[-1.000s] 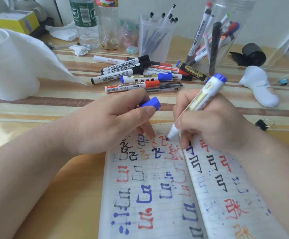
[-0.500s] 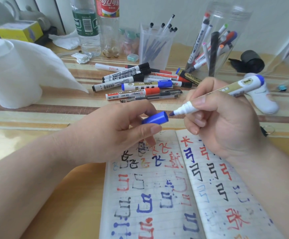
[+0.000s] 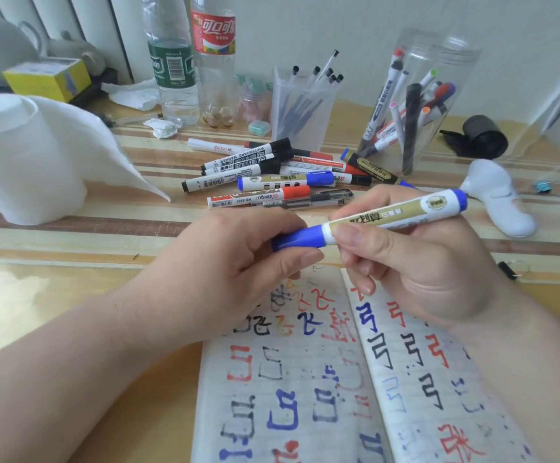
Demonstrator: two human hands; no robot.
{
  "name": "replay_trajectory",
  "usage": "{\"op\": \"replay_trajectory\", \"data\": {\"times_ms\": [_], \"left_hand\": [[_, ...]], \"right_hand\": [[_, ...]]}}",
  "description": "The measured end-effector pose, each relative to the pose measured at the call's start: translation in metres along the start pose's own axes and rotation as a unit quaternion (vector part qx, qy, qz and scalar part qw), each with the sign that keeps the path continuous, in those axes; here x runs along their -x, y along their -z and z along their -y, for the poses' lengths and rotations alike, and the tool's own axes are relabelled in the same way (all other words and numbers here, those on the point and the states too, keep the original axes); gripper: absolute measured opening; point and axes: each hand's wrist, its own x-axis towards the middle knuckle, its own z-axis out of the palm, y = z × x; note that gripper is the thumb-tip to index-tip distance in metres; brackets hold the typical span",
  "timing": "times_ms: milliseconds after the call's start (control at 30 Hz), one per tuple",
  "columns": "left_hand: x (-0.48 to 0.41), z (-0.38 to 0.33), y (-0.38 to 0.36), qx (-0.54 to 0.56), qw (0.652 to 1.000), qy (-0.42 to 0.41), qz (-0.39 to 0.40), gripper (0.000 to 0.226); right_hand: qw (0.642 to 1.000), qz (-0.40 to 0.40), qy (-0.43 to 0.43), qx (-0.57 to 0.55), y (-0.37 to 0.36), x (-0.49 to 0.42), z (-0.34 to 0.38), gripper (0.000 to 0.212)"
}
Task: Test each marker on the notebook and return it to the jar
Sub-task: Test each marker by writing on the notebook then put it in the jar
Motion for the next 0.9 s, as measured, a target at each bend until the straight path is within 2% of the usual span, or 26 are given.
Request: {"op": "replay_trajectory", "data": {"times_ms": [133,233,400,467,567,700,767,900], "left_hand": [[0.004,-0.003,0.004,0.061,0.994,0.019,0.088,0.027],[0.005,-0.005,0.004,0.032,0.999,-0.004,0.041,0.025],[0.001,-0.007,0.002,-0.053,0.997,-0.035,-0.051,0.031],[0.001,-0.005,0.001,-0.047,0.997,-0.024,-0.057,0.034],[-0.001,-0.001,-0.001,0.002,0.998,0.048,-0.036,0.041],[-0.004,0.004,-0.007,0.039,0.995,0.094,-0.018,0.041],[-0.002,0.006,-0.008,0.059,0.992,0.111,-0.012,0.04],[-0.001,0.009,-0.011,0.086,0.988,0.13,0.008,0.045]], "right_hand": [[0.998,0.049,-0.028,0.016,0.003,0.003,0.006,0.036],[0.999,0.035,-0.027,-0.002,-0.003,0.003,0.005,0.031],[0.993,-0.044,-0.041,-0.097,-0.022,-0.001,0.001,0.009],[0.991,-0.057,-0.066,-0.102,-0.025,-0.003,0.0,0.012],[0.99,-0.074,-0.097,-0.068,-0.025,-0.007,-0.003,0.017],[0.986,-0.123,-0.055,-0.101,-0.017,-0.012,-0.001,0.008],[0.979,-0.157,-0.03,-0.128,-0.011,-0.011,0.002,0.011],[0.977,-0.188,0.007,-0.099,-0.009,-0.009,0.007,0.011]]}}
